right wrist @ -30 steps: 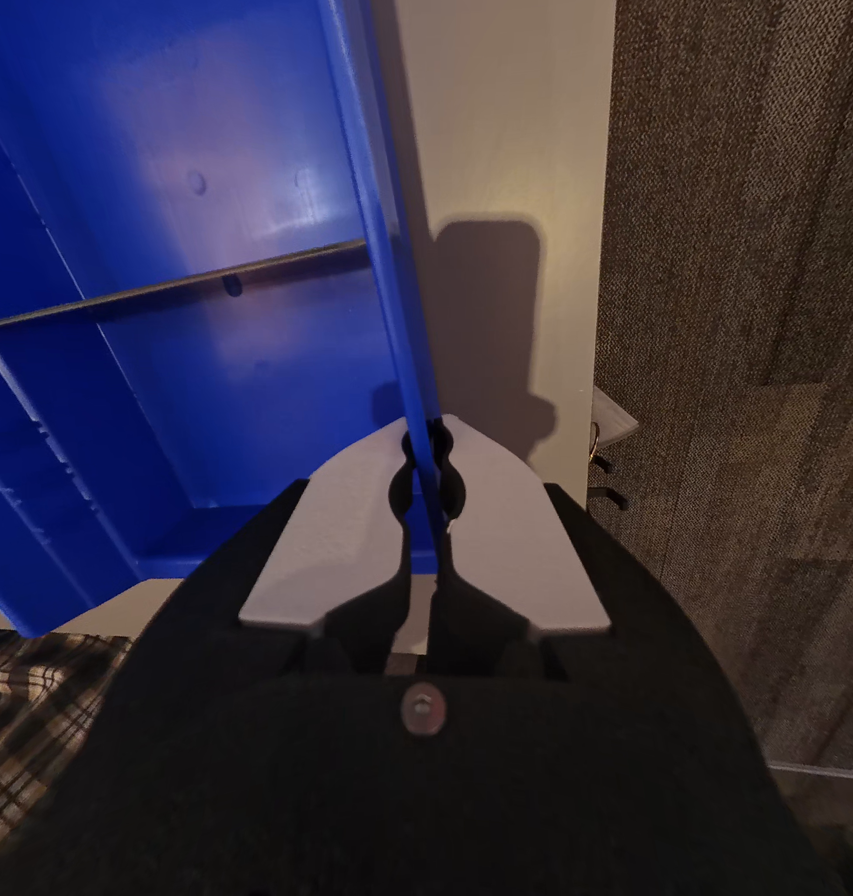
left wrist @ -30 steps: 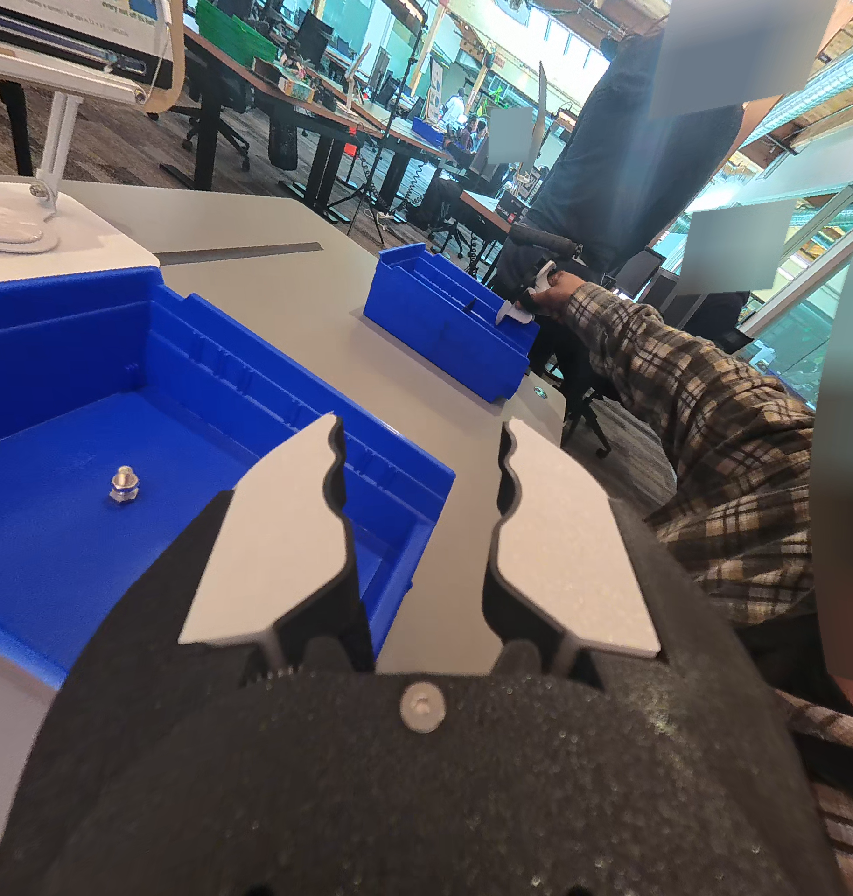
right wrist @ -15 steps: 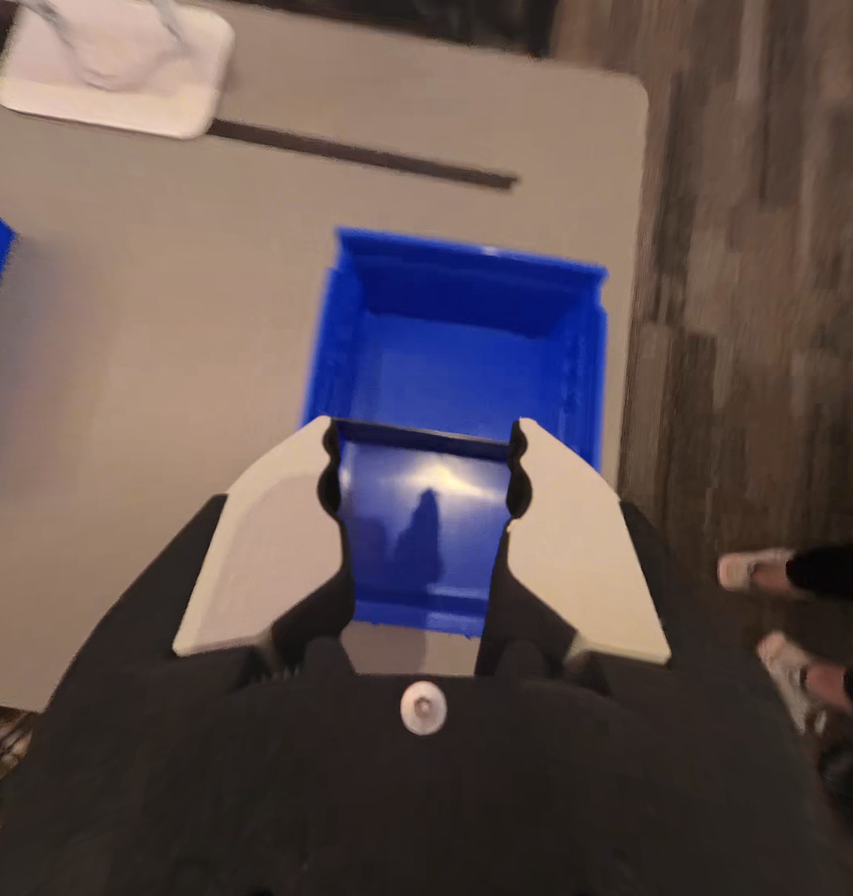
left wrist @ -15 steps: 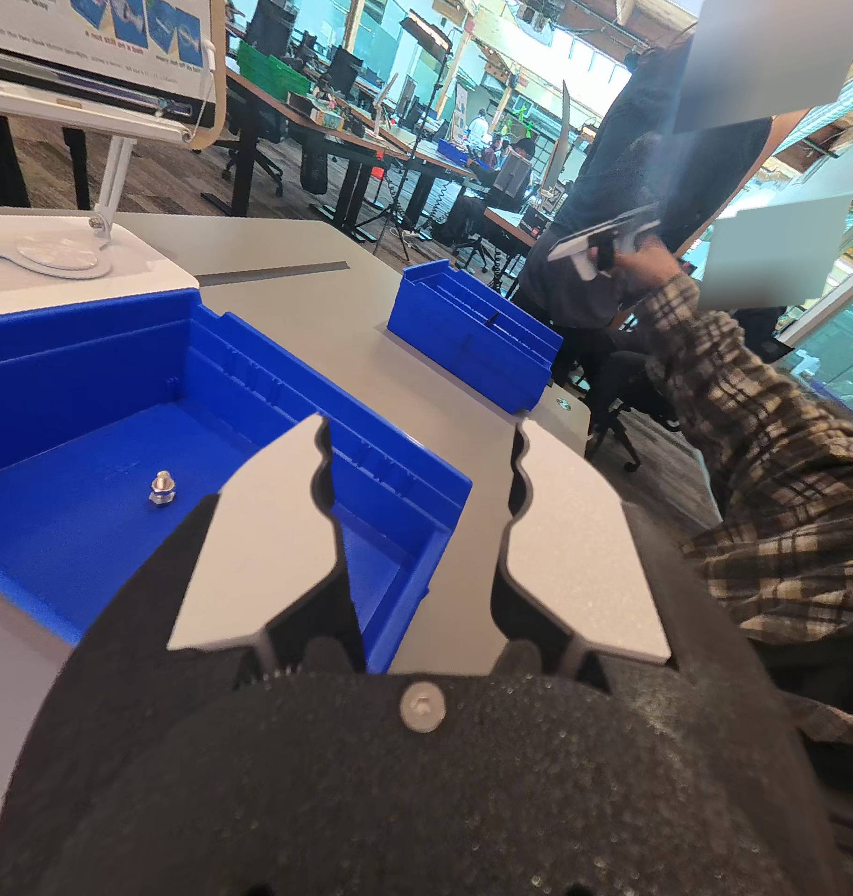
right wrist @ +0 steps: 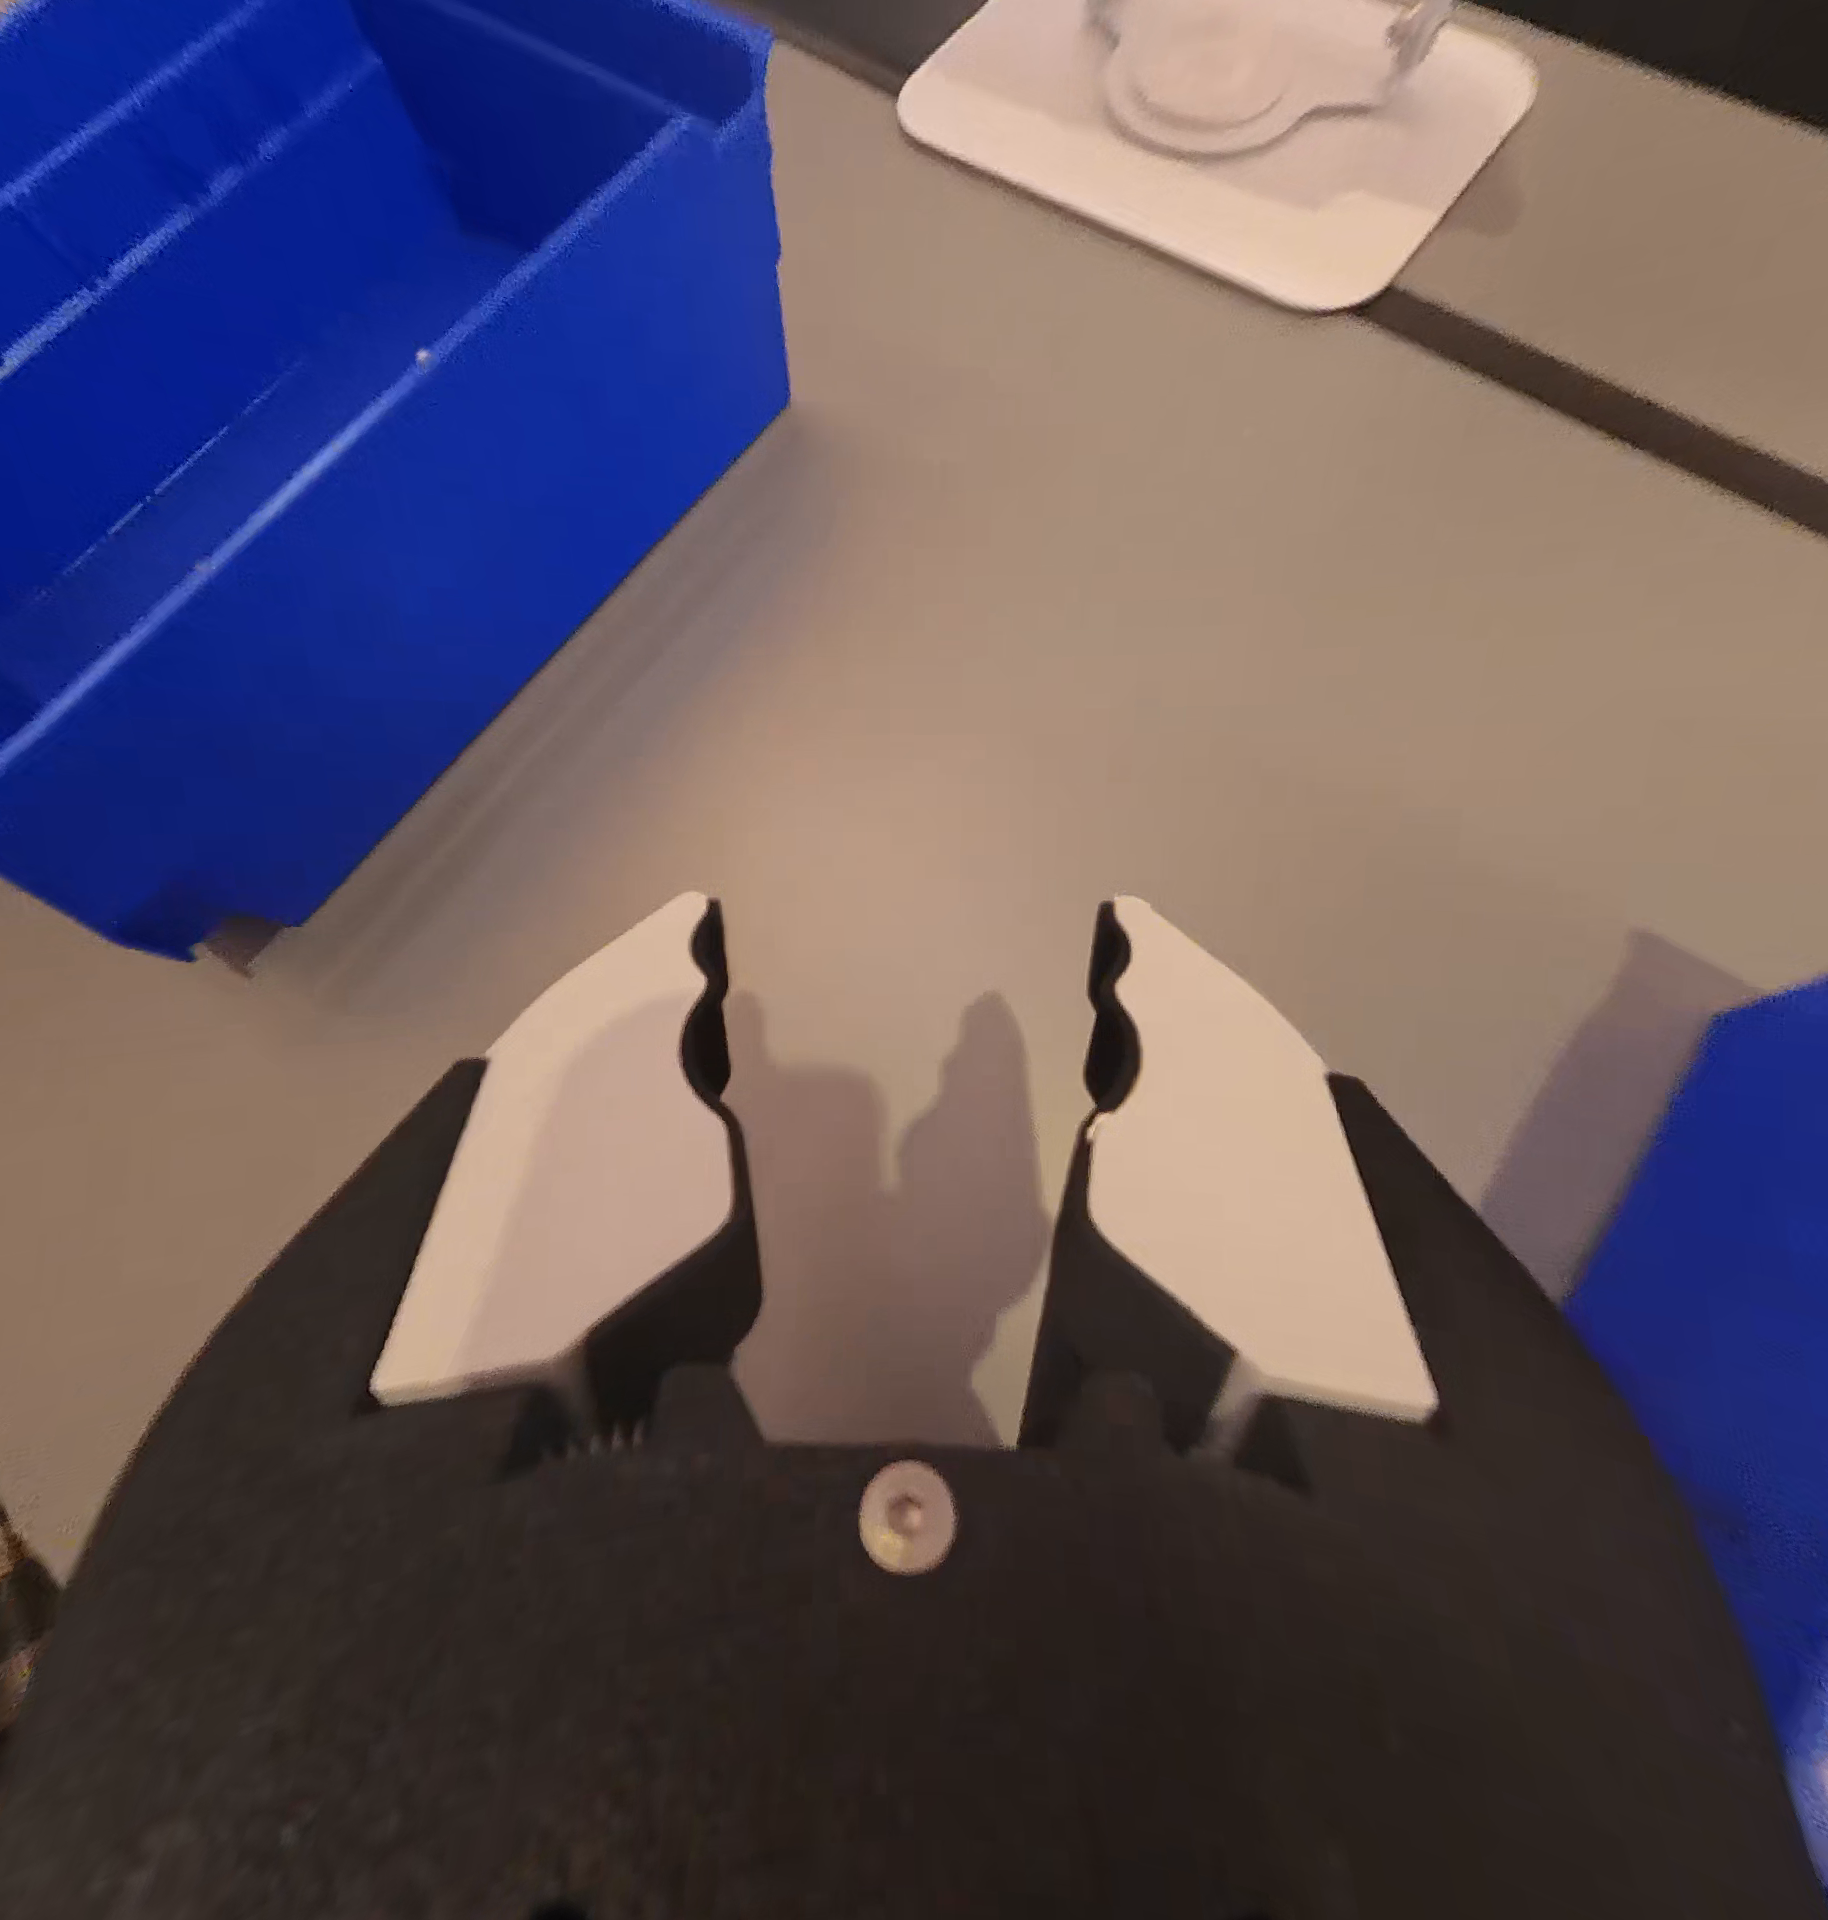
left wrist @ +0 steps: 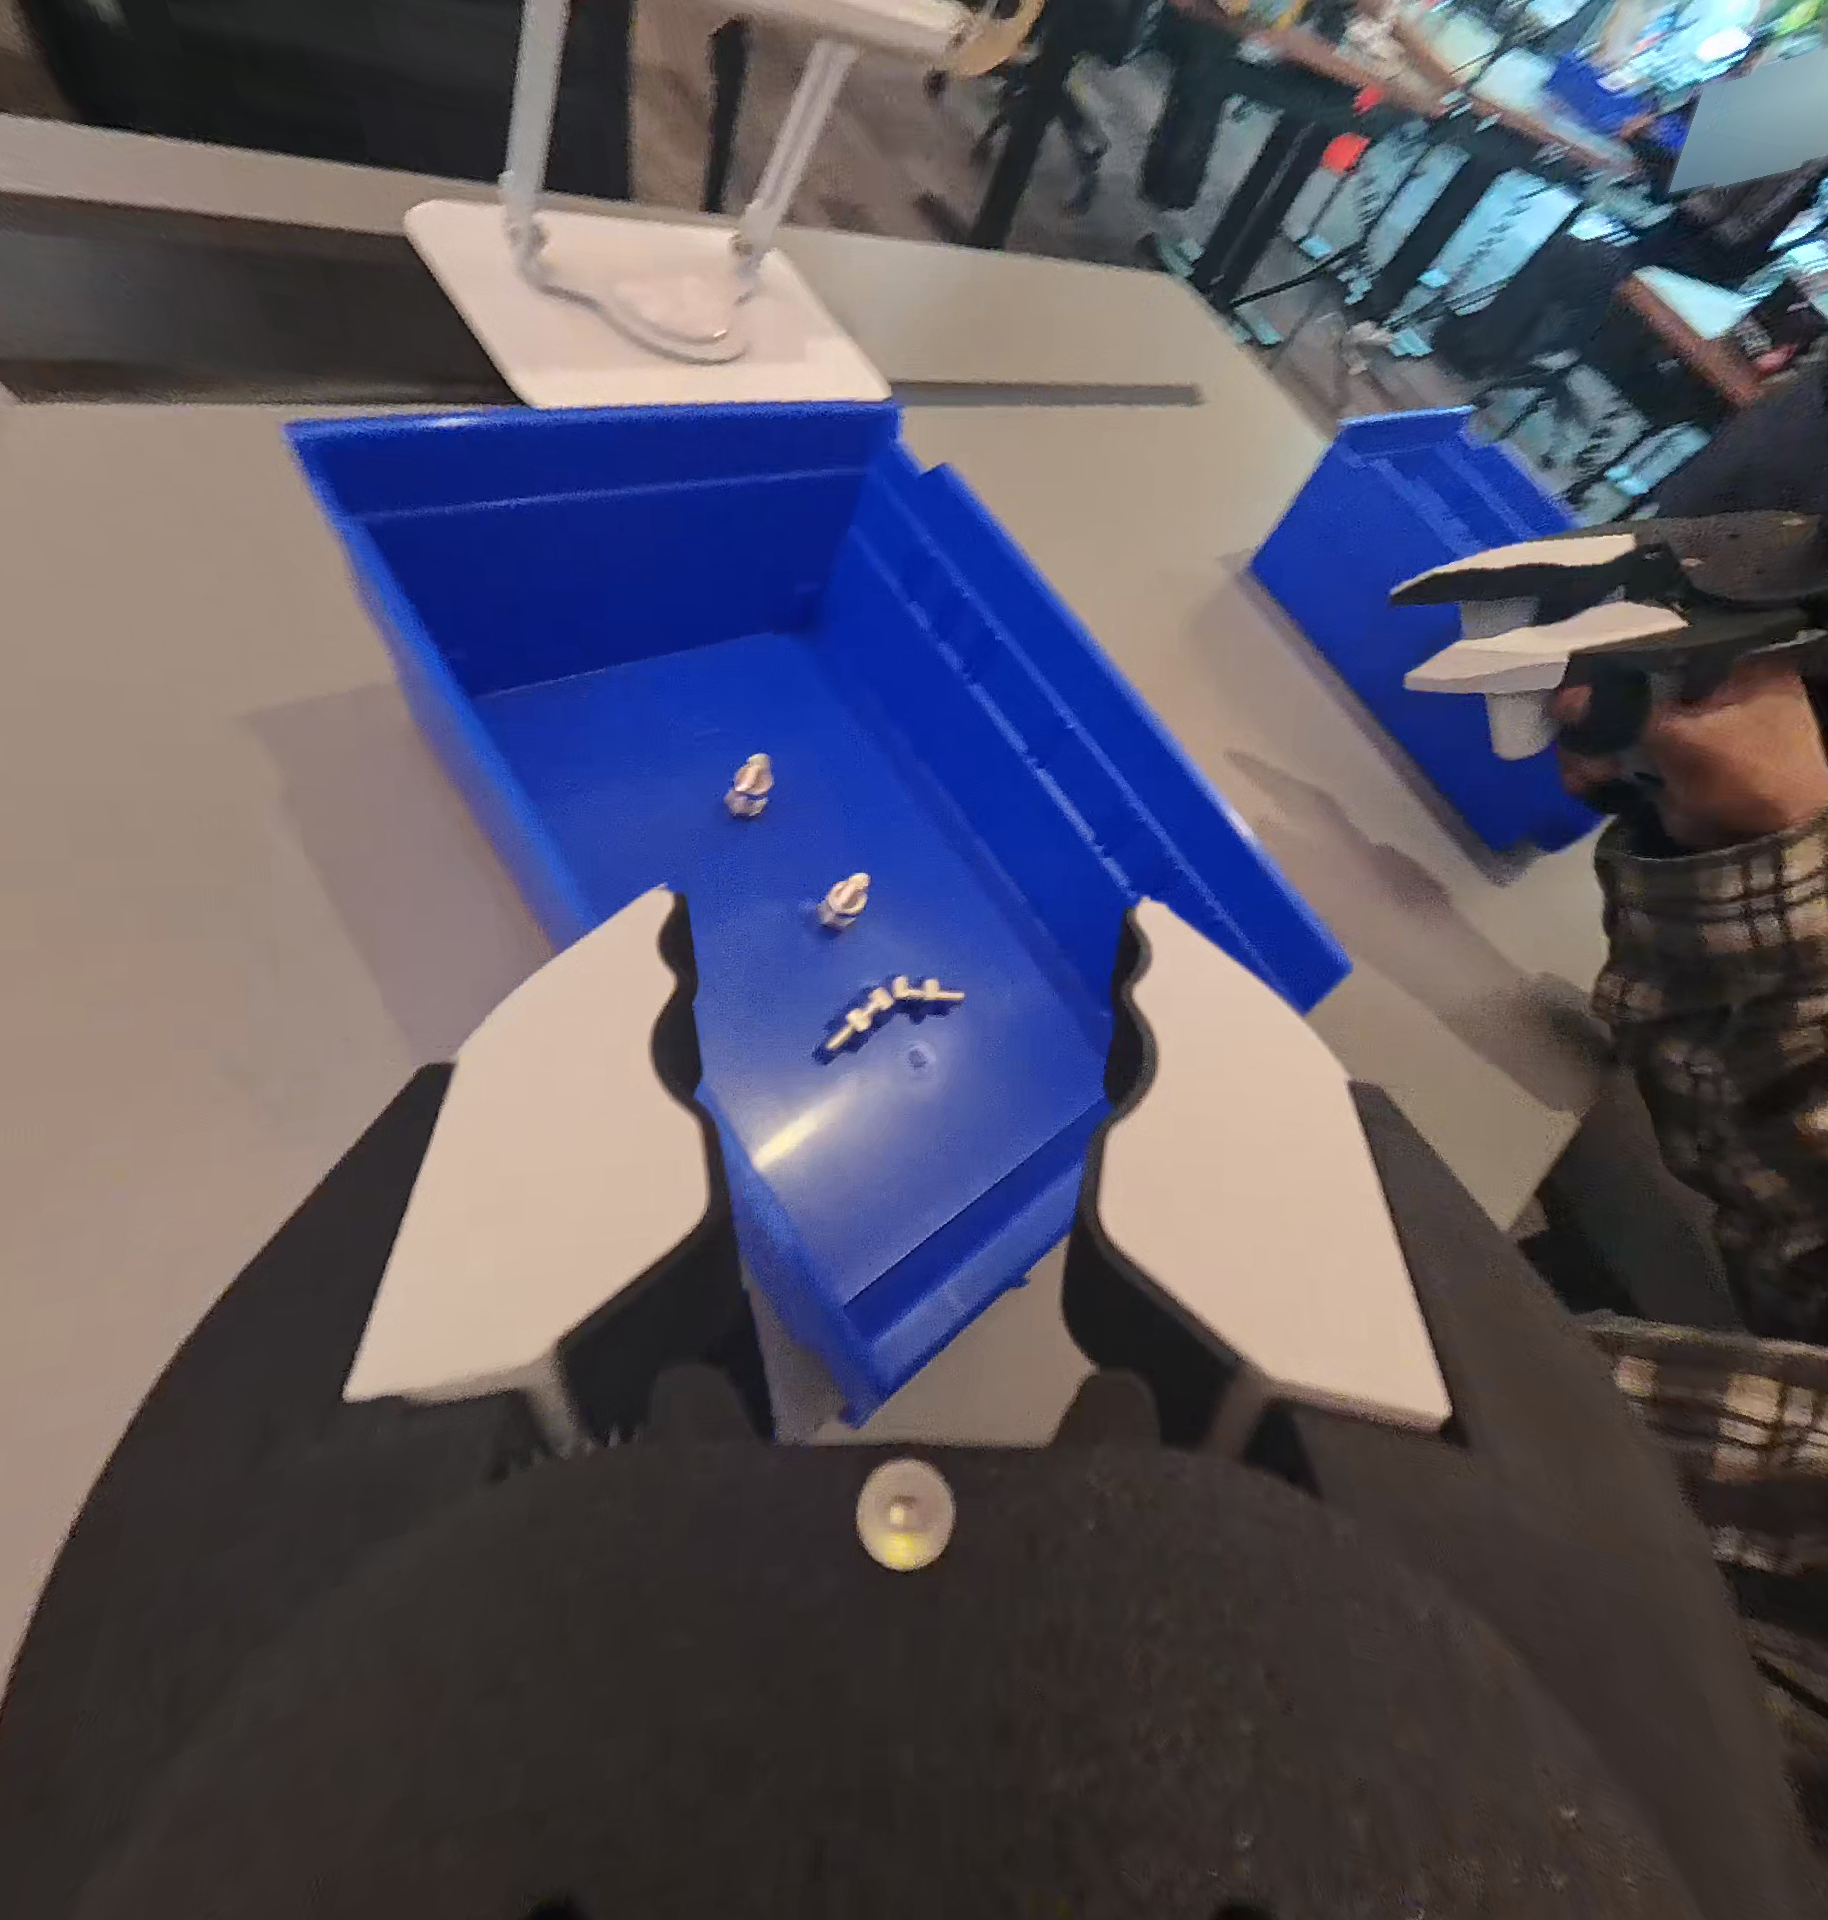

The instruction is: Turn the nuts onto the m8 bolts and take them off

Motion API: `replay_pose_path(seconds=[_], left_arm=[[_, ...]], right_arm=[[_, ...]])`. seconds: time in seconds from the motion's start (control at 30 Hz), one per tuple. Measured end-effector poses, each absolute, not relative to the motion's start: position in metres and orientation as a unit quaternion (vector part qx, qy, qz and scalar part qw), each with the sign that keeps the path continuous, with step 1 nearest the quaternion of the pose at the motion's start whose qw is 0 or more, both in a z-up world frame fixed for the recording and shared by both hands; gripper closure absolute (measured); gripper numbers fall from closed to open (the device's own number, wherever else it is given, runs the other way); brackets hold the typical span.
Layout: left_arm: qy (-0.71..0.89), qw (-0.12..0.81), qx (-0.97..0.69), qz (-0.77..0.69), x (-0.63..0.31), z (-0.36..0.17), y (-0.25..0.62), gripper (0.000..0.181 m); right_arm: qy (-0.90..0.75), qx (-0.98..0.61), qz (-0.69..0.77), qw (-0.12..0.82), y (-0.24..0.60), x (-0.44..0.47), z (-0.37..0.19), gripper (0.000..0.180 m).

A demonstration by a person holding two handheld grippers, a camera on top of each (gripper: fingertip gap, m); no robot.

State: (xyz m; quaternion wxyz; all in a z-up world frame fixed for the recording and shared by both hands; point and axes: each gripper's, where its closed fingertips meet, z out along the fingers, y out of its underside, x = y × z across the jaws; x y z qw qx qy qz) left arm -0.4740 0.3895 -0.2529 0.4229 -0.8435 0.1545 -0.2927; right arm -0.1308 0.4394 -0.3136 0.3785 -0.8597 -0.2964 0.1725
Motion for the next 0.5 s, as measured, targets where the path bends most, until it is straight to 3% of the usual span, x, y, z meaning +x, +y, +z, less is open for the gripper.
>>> replay_pose_path(seconds=[0.17,0.5], left_arm=[[0.127,0.388,-0.88,-0.242,-0.486,-0.269,0.399,0.104],[0.094,0.245,-0.958,-0.119,-0.503,-0.327,0.41,0.114]], right_arm=[[-0.294,-0.858,0.211,0.364,0.459,-0.145,-0.347,0.118],[-0.292,-0.849,0.215,0.384,0.463,-0.133,-0.36,0.123]])
